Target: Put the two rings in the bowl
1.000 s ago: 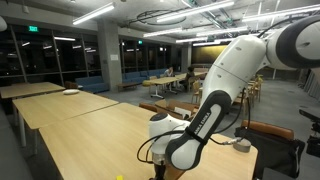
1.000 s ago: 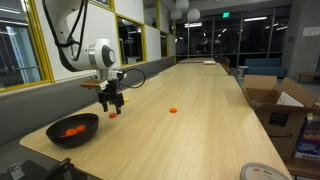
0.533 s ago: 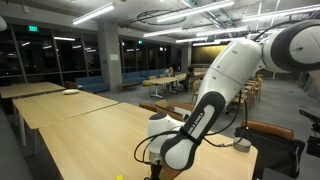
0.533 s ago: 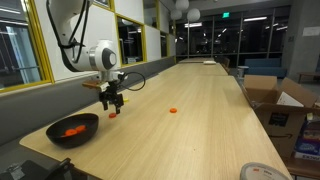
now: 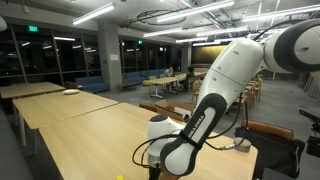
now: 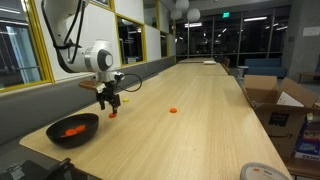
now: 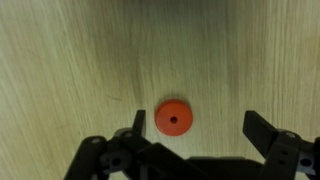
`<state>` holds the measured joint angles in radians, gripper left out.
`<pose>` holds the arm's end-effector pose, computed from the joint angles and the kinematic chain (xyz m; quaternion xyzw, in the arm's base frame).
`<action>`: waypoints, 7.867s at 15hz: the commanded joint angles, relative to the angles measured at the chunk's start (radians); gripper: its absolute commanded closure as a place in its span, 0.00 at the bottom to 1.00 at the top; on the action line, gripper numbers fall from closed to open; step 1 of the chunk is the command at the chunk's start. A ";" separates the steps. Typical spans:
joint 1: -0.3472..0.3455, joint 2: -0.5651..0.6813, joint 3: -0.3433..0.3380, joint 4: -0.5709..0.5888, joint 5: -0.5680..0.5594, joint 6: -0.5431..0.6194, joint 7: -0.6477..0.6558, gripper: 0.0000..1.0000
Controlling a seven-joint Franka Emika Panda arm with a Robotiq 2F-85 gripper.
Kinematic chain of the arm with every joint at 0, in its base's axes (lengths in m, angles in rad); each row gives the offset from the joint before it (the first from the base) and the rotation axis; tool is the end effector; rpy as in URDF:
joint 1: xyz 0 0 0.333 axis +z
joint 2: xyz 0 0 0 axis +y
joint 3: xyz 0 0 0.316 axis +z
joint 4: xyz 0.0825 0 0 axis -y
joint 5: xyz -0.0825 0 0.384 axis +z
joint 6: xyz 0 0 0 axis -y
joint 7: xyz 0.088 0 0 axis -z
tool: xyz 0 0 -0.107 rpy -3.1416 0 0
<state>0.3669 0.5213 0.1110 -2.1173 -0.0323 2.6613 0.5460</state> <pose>0.5118 0.2670 0.1661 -0.9993 0.0275 -0.0018 0.0238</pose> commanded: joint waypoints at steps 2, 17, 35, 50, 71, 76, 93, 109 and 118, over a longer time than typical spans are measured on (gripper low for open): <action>0.061 -0.007 -0.075 -0.024 -0.032 0.037 0.025 0.00; 0.076 -0.003 -0.112 -0.047 -0.039 0.051 0.021 0.58; 0.014 -0.333 0.072 -0.142 0.051 -0.421 -0.203 0.73; -0.113 -0.324 0.127 -0.080 0.262 -0.874 -0.567 0.12; -0.333 -0.256 -0.153 -0.011 -0.026 -0.299 -0.216 0.00; -0.360 -0.111 -0.173 0.104 0.032 -0.253 -0.243 0.00; -0.365 0.187 -0.162 0.421 0.142 -0.214 -0.242 0.00; -0.343 0.239 -0.184 0.425 0.185 -0.205 -0.222 0.00; -0.315 0.236 -0.204 0.417 0.146 -0.203 -0.205 0.00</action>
<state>0.0329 0.7607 -0.0713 -1.7165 0.1369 2.4599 0.3114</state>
